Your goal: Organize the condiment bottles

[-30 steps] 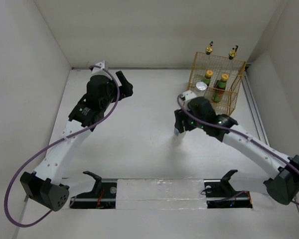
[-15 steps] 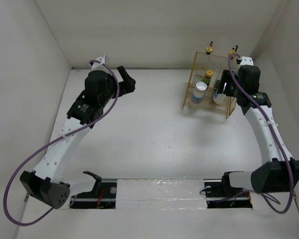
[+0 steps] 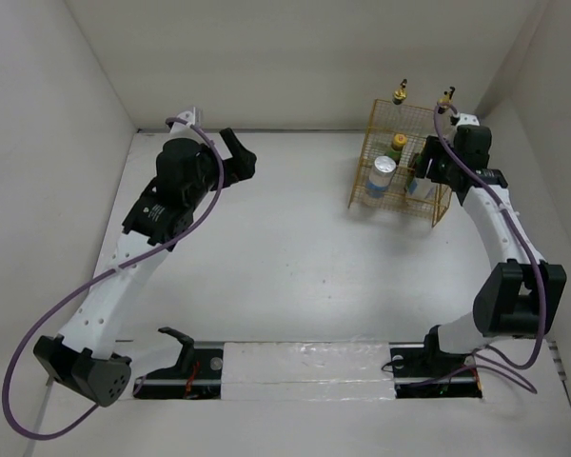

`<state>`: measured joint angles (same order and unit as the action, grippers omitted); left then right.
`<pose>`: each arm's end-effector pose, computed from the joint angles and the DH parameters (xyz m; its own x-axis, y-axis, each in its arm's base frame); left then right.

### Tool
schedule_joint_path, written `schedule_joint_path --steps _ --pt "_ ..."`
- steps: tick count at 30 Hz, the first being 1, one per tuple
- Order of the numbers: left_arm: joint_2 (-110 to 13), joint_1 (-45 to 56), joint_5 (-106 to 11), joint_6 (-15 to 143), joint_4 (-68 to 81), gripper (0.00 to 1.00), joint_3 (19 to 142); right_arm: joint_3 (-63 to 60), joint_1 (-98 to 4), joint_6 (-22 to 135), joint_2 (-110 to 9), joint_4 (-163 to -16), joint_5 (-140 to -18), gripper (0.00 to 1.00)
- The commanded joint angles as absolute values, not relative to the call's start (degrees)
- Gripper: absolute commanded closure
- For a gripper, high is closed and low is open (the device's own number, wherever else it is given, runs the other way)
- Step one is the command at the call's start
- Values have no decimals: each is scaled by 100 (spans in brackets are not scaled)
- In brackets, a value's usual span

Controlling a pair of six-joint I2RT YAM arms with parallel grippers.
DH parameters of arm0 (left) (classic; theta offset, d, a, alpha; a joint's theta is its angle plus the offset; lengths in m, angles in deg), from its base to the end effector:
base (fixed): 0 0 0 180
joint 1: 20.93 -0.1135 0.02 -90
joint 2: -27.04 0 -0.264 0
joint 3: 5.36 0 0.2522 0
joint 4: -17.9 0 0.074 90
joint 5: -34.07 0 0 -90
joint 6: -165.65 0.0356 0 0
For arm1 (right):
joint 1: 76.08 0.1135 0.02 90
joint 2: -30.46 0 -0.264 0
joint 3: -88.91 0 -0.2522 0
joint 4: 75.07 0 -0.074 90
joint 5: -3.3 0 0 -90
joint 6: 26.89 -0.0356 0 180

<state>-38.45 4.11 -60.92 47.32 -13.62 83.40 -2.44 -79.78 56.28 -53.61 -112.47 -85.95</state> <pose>0.2283 -0.1032 0.4376 -0.2775 -0.3921 -0.8770 0.2408 0.8554 -0.4587 0.3356 -0.0212 0.3368 -0.5307 0.1535 -0.8336 0.1175 0.9873 0.1070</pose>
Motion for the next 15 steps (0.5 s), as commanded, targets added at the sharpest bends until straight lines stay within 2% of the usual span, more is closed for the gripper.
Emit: schedule_joint_path --steps 1,3,4,7,8,10,11,12,15 --pt "-3659 430 -6129 4806 -1300 0 8197 -393 -8003 5687 -5408 -10176 -8424 75" --pt "-3659 430 -6129 4806 -1300 0 8135 -499 -8003 5626 -5488 -10176 -8371 69" --pt "-3659 430 -6129 4753 -1300 0 8074 -604 -8003 5573 -5567 -10176 -8371 59" --pt "-3659 430 -6129 4753 -1300 0 8004 -728 -7942 5521 -5629 -10176 -8450 41" --pt "-3659 430 -6129 4701 -1300 0 7951 -728 -7942 5520 -5629 -10176 -8503 30" --pt "-3659 430 -6129 4700 -1300 0 7951 -728 -7889 5520 -5629 -10228 -8565 17" --pt "-3659 430 -6129 4700 -1352 0 7951 -728 -7889 5468 -5542 -10315 -8634 5" --pt "-3659 430 -6129 4700 -1352 0 7898 -728 -7837 5467 -5480 -10316 -8705 0" --pt "-3607 430 -6181 4700 -1405 0 7898 -676 -7836 5467 -5094 -10378 -8793 0"
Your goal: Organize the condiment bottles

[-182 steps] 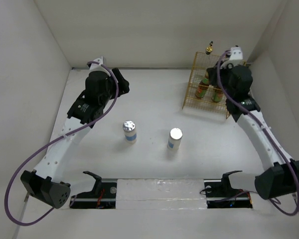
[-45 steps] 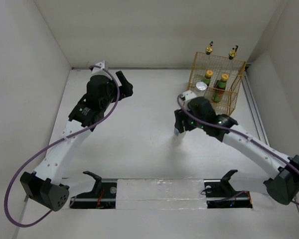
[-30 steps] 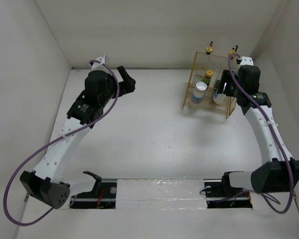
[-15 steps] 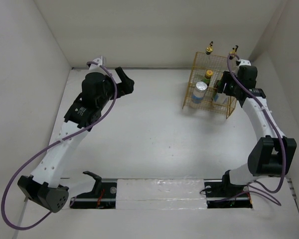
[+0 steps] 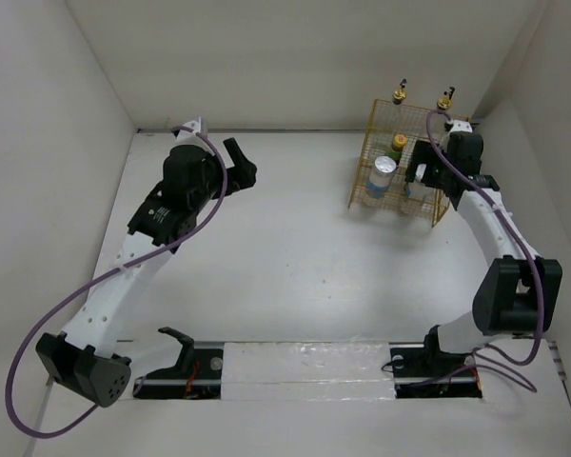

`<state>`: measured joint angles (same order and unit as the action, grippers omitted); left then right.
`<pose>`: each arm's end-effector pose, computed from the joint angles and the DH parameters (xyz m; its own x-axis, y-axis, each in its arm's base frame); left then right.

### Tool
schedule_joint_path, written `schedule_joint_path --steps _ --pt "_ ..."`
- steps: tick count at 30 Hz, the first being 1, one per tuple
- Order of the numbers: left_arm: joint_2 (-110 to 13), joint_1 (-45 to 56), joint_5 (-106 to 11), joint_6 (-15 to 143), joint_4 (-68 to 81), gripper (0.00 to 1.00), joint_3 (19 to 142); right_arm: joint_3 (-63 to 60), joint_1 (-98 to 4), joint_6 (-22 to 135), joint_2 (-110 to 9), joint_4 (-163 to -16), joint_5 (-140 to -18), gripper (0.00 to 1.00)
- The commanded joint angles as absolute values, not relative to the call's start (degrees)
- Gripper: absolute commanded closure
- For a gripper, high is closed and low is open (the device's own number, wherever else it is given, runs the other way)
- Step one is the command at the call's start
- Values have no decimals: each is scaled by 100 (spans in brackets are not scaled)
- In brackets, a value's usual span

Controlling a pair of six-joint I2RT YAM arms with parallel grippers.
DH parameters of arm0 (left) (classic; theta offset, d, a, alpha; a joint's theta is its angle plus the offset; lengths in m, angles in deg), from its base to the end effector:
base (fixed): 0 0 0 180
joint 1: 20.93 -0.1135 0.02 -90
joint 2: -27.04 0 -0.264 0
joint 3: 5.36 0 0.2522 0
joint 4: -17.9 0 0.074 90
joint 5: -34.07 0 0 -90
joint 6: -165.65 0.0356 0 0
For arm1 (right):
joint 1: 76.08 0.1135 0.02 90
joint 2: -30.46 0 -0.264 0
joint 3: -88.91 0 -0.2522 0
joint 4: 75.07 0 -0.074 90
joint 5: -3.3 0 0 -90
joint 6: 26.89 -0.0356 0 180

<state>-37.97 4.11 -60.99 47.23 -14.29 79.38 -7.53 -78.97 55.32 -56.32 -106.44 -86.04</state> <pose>0.2303 -0.1041 0.4143 -0.3354 -0.3666 -0.8678 0.2091 0.8692 -0.4480 0.3468 -0.0171 0.3007 -0.5562 0.1638 -0.8148 0.1174 0.9860 0.1181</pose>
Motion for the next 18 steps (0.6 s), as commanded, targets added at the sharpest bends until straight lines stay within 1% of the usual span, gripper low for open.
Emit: schedule_joint_path --steps 1,7,14,16,18 --pt "-3606 430 -6181 4700 -1405 0 7898 -597 -7836 5467 -4971 -10447 -8793 0" --pt "-3370 430 -6234 4648 -1405 0 7767 -684 -7442 5467 -3653 -10790 -8864 0" --pt "-3061 430 -6348 4647 -1475 0 7564 -1764 -6598 5388 -1957 -10791 -7960 0" --pt "-2913 430 -6401 4647 -1476 0 7451 -2045 -6239 5388 -1588 -10677 -7372 0" --pt "-2719 430 -6401 4647 -1528 0 7354 -2458 -6001 5388 -1069 -10676 -7142 0"
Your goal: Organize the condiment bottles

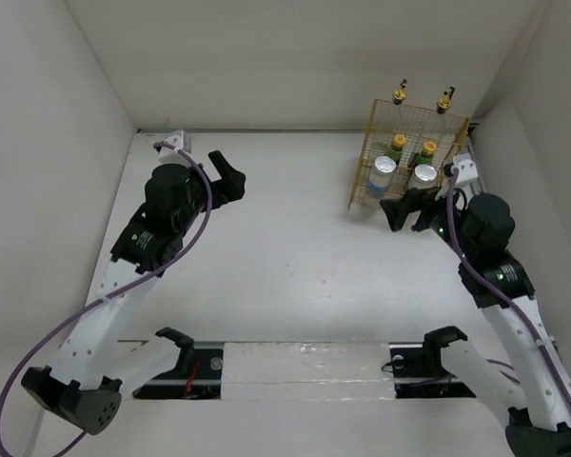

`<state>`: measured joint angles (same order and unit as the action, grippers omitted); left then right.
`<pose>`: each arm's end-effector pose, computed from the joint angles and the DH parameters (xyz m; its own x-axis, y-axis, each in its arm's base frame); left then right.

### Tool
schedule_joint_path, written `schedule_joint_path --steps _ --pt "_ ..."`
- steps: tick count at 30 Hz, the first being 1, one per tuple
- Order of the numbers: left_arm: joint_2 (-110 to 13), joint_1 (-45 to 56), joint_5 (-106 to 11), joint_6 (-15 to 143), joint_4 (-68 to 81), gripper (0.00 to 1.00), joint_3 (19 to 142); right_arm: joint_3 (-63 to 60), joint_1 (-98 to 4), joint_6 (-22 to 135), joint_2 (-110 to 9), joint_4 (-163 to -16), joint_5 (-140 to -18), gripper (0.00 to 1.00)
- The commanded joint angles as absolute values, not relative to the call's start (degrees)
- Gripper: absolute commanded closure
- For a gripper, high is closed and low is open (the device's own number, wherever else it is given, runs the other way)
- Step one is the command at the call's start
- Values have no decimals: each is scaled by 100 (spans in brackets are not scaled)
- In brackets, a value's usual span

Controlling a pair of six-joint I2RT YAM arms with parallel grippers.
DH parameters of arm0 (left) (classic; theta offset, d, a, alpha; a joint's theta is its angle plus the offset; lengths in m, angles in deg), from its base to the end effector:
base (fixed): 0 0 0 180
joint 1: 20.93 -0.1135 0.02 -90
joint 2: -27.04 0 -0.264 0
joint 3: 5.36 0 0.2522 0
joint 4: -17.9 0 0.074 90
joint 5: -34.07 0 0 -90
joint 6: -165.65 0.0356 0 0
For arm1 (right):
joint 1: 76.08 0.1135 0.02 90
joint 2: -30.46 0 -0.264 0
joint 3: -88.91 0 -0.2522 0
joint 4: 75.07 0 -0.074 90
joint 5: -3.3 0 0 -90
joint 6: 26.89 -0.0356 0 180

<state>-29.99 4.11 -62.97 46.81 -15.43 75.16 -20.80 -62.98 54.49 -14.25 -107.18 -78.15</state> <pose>0.1970 -0.0872 0.4168 -0.2855 -0.3950 -0.8732 0.1974 0.8673 -0.4569 0.1628 0.0433 0.3957 -0.1647 0.1139 -0.9798 -0.3472 0.9230 0.1656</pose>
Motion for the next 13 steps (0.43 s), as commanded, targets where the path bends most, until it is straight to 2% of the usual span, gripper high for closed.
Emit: schedule_joint_path --steps 1,4,13 --pt "-2658 430 -6401 4647 -1528 0 7301 -2590 -5799 5388 -902 -10676 -7141 0" --pt "-2464 430 -6401 4647 -1580 0 7134 -3013 -5535 5152 -348 -10886 -7316 0" --pt "-2104 430 -6234 4542 -1564 0 6861 -3084 -5208 5151 -128 -11213 -7589 0"
